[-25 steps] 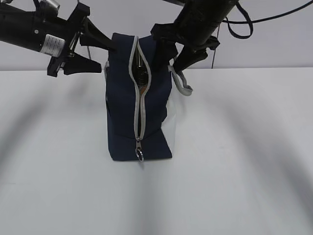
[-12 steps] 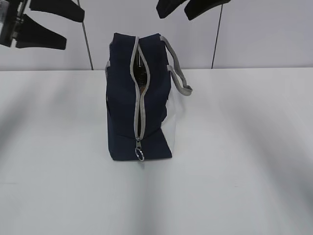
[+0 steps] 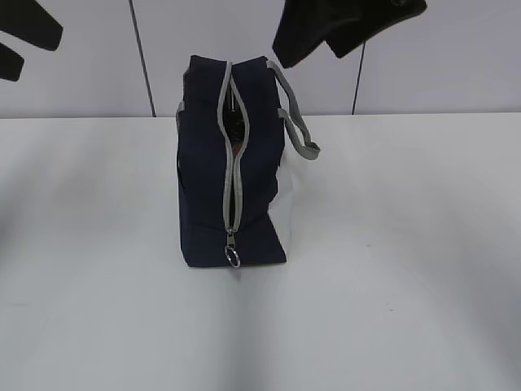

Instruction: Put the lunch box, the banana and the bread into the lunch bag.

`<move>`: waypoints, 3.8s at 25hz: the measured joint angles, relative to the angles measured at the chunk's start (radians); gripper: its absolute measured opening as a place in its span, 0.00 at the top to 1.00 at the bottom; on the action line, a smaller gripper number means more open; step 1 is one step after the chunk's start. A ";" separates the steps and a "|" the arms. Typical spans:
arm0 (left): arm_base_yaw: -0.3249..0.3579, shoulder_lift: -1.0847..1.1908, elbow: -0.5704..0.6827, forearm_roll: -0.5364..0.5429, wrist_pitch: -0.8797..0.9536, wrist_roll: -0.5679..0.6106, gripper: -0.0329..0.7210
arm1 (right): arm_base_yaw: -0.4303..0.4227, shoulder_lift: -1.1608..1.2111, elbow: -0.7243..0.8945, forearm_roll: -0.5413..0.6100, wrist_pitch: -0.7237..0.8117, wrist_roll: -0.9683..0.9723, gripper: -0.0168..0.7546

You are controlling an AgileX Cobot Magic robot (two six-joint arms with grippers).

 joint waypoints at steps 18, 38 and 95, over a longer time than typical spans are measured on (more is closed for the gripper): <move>0.000 -0.180 0.283 0.004 -0.107 0.033 0.34 | 0.000 -0.233 0.823 0.449 -0.878 -0.540 0.32; 0.000 -0.184 0.339 0.000 -0.184 0.035 0.34 | 0.021 -0.189 0.877 0.988 -1.007 -1.116 0.33; 0.000 -0.164 0.339 0.048 -0.196 0.036 0.35 | 0.304 0.115 1.191 -0.150 -1.814 -0.008 0.49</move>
